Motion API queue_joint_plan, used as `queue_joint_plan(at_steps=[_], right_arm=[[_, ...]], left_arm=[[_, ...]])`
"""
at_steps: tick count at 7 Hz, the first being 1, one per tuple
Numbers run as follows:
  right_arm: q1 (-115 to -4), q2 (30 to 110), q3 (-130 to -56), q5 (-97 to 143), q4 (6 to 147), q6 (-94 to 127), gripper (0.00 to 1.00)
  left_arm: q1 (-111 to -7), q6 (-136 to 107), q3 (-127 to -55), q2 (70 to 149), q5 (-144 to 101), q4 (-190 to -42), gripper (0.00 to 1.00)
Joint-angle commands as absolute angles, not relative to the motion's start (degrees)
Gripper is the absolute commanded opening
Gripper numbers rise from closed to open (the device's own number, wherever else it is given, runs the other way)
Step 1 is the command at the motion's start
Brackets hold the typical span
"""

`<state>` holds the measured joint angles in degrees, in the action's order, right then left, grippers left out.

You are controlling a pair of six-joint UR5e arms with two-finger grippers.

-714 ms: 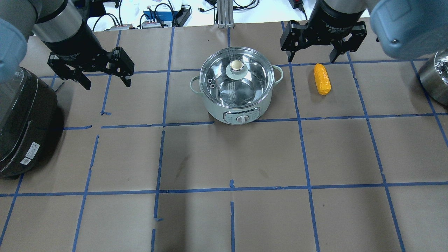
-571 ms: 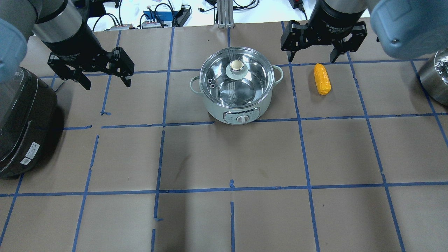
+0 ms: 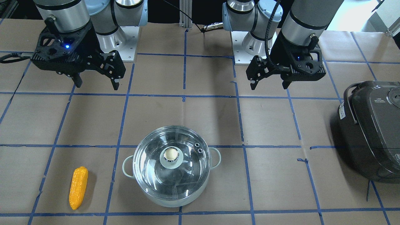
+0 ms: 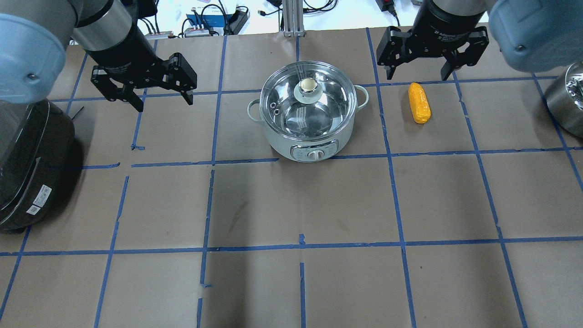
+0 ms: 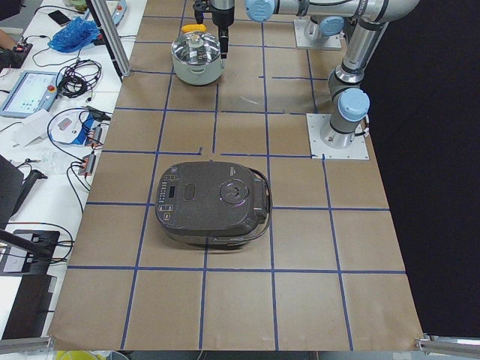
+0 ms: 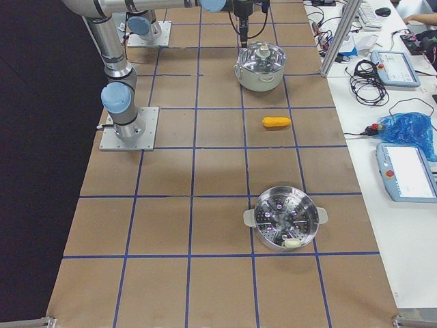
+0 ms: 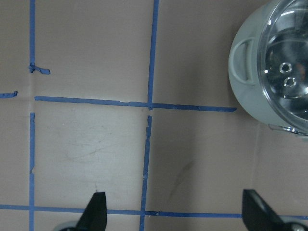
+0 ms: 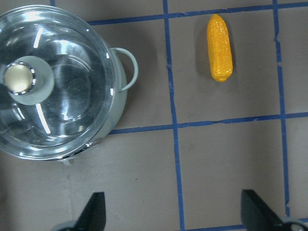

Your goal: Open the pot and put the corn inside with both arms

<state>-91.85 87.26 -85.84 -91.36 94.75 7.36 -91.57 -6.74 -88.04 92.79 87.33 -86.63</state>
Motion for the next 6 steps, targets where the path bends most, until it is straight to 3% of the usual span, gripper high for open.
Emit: queue_joint_plan(at_steps=[1, 3, 4, 6], right_arm=[[-86.2, 82.0, -85.7, -92.5, 94.9, 4.4, 0.92], [-83.5, 69.3, -82.6, -92.2, 108.9, 2.6, 0.89], [-82.6, 63.0, -81.8, -92.2, 112.9, 1.8, 0.82], [-82.4, 54.0, -82.6, -92.1, 123.4, -0.3, 0.80]], left_arm=[[-98.3, -14.3, -86.6, 98.3, 87.0, -78.4, 1.00], [-106.1, -23.6, -80.9, 107.1, 87.2, -72.9, 1.00], [-108.1, -26.0, -77.7, 112.3, 87.2, -69.0, 1.00], [-110.6, -31.8, -72.6, 120.6, 86.8, -62.2, 1.00]])
